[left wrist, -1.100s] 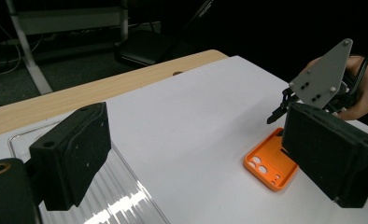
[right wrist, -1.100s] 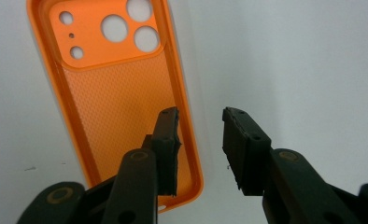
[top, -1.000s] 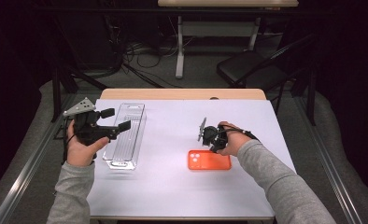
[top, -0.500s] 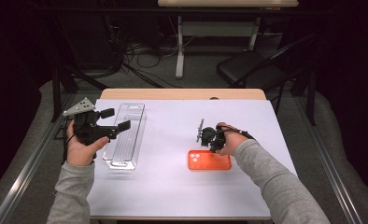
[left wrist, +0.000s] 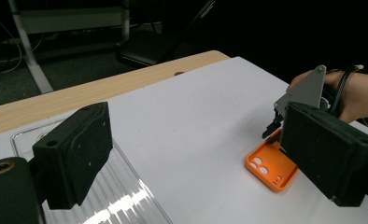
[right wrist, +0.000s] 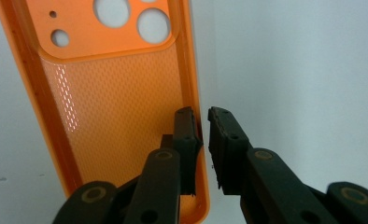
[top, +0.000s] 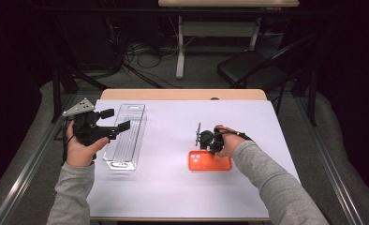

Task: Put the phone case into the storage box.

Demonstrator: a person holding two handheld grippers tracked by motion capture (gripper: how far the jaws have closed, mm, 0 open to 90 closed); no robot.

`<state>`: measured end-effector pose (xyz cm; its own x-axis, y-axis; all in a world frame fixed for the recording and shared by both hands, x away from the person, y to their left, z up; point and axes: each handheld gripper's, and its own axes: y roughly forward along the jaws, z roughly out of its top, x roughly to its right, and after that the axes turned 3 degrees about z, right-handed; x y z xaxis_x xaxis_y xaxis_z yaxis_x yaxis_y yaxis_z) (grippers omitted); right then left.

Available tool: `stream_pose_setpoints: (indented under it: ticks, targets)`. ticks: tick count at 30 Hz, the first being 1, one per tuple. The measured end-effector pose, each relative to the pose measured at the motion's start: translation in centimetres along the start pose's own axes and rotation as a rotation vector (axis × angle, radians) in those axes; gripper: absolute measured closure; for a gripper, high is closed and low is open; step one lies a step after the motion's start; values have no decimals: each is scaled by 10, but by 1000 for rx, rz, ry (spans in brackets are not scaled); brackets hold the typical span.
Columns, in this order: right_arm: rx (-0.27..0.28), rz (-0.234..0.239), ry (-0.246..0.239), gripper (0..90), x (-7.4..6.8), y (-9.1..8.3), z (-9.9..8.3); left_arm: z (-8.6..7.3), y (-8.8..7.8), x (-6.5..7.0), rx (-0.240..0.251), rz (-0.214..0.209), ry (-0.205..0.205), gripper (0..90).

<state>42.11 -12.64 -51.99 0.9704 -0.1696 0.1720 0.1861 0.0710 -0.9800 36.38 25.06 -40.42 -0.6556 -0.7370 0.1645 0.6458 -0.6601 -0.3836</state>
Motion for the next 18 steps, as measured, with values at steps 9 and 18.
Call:
stream_pose_setpoints:
  ticks: [9,18]
  targets:
    - [-20,7,-10,859,-1,4,2,0,1,0,-5,2,-1,95]
    - [-23,4,-29,882,-1,5,2,-1,1,0,-8,2,0,95]
